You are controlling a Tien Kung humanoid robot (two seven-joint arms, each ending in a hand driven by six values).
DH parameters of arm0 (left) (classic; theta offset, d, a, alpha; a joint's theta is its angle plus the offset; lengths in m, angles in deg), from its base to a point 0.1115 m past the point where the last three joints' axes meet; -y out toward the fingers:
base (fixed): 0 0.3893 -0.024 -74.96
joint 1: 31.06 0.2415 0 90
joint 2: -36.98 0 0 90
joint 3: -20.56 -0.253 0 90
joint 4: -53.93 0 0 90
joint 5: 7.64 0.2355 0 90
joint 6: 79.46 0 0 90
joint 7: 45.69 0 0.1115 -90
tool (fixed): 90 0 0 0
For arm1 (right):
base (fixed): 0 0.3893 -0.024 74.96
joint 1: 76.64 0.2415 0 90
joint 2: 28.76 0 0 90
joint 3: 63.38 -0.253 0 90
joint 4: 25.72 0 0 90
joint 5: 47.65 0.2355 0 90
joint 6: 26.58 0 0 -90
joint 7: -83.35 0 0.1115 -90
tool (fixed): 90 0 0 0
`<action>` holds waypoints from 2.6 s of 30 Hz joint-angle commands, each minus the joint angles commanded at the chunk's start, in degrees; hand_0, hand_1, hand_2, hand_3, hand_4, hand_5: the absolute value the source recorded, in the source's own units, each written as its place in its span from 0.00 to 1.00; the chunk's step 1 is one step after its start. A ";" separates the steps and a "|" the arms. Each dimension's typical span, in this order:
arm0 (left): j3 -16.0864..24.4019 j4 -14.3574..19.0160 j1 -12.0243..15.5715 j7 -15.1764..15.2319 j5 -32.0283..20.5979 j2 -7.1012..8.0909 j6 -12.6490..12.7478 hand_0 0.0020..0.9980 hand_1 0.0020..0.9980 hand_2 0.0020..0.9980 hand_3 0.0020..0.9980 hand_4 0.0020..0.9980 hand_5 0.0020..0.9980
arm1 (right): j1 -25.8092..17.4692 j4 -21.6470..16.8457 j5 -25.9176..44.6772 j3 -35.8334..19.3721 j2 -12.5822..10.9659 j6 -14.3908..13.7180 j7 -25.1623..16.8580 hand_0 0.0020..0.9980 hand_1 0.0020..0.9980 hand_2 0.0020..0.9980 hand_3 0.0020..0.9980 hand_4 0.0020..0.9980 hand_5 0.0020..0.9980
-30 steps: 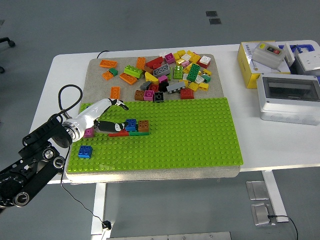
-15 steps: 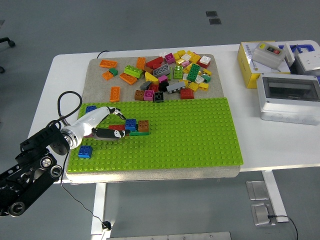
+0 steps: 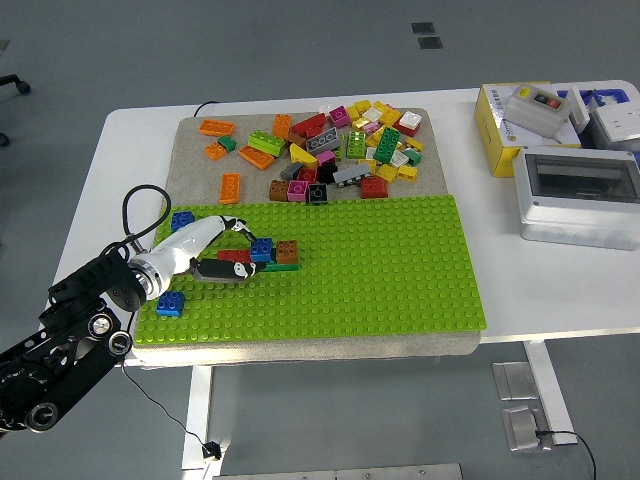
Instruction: Pick up the brick,pile it on top of brick,press brick,pick up the brick,pile it on top of brick,press brick
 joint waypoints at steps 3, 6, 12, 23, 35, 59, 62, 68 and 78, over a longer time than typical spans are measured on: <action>-0.07 -0.52 -0.12 0.11 -0.13 -0.25 0.02 1.00 0.97 0.94 0.69 0.80 0.49 | 0.04 0.00 0.04 0.08 0.04 -0.01 -0.04 0.73 0.66 0.64 0.83 0.65 1.00; -0.15 -0.72 -0.15 0.14 -0.22 -0.38 -0.01 1.00 0.97 0.94 0.69 0.80 0.49 | 0.06 0.00 0.12 0.15 0.06 -0.02 -0.08 0.73 0.66 0.64 0.83 0.65 1.00; -0.27 -0.80 -0.17 0.16 -0.34 -0.50 -0.03 1.00 0.96 0.94 0.68 0.80 0.49 | 0.08 0.00 0.13 0.14 0.05 -0.01 -0.14 0.73 0.66 0.64 0.83 0.65 1.00; -1.27 -1.24 -0.45 0.28 -1.01 -0.87 -0.08 1.00 0.97 0.94 0.67 0.79 0.49 | 0.10 0.00 0.57 0.55 0.08 -0.06 -0.46 0.73 0.66 0.64 0.83 0.65 1.00; -1.61 -1.76 -0.75 0.52 -1.20 -1.59 0.04 1.00 0.97 0.94 0.67 0.79 0.49 | 0.10 0.00 0.62 0.66 0.13 -0.05 -0.55 0.73 0.66 0.64 0.83 0.65 1.00; -1.51 -4.51 -0.52 1.35 -1.64 -2.88 0.42 1.00 0.96 0.94 0.66 0.79 0.49 | -0.12 0.00 0.63 0.75 0.26 -0.14 -0.80 0.73 0.66 0.64 0.83 0.66 1.00; -1.44 -4.86 -0.43 1.61 -1.75 -2.91 0.57 1.00 0.96 0.94 0.66 0.79 0.49 | -0.18 0.00 0.71 0.86 0.27 -0.15 -0.83 0.73 0.66 0.64 0.82 0.66 1.00; -1.30 -4.85 -0.21 1.99 -1.90 -2.89 0.80 1.00 0.96 0.94 0.65 0.79 0.49 | -0.33 0.00 0.66 0.87 0.28 -0.16 -0.84 0.73 0.66 0.64 0.83 0.66 1.00; -0.57 -2.40 0.17 2.01 -1.26 -2.34 0.79 1.00 0.96 0.94 0.65 0.78 0.49 | -0.50 0.00 0.54 0.65 0.28 -0.20 -0.75 0.73 0.66 0.64 0.82 0.66 1.00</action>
